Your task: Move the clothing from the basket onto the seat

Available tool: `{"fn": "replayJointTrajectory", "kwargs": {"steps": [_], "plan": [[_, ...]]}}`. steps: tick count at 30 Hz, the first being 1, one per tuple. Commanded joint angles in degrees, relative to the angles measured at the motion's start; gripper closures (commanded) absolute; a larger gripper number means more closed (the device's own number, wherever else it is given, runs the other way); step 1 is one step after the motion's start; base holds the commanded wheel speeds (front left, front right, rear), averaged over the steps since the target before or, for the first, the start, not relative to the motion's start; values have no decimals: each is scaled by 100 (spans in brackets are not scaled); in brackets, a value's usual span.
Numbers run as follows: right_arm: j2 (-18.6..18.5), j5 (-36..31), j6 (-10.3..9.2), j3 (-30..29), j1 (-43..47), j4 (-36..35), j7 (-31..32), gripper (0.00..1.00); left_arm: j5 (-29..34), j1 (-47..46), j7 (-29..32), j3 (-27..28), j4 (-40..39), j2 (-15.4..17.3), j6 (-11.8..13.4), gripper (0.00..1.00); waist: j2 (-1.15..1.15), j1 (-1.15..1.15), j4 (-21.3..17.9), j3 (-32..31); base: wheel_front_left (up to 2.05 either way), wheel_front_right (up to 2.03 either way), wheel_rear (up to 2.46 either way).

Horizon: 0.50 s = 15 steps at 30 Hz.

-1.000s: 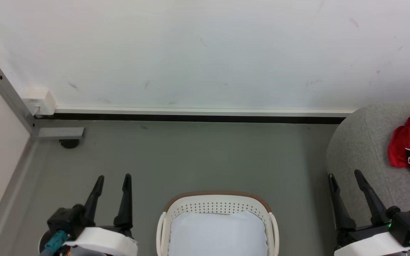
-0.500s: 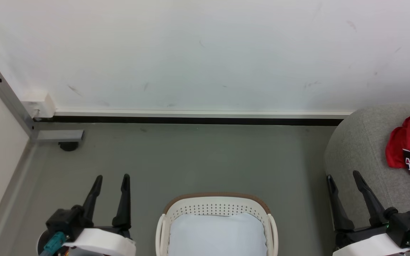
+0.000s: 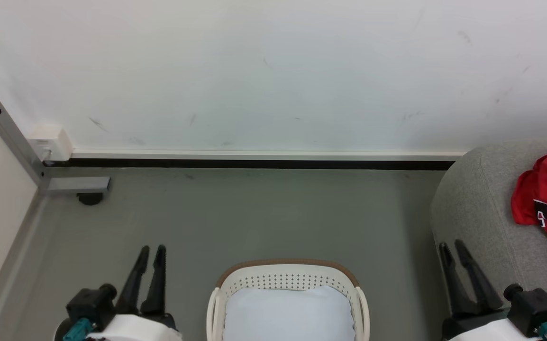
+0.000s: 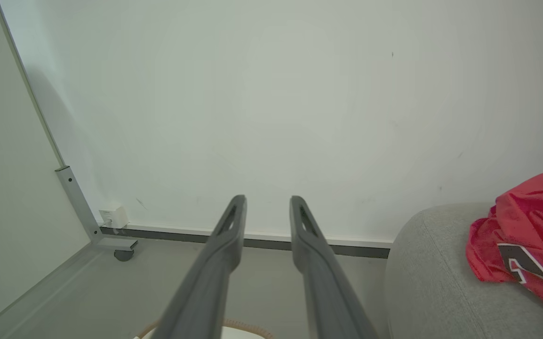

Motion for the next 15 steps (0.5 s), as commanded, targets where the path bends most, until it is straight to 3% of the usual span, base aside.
{"fn": "replayJointTrajectory", "kwargs": {"steps": [1,15], "plan": [[11,0,0,8,29,44,3,100,-1,37,1,-8,44,-8,0,100,0,0,-1,-1,0,0,0],[29,1362,-1,-213,52,75,352,100,-1394,51,405,190,75,-33,-44,100,0,0,-4,-6,0,0,0]]}}
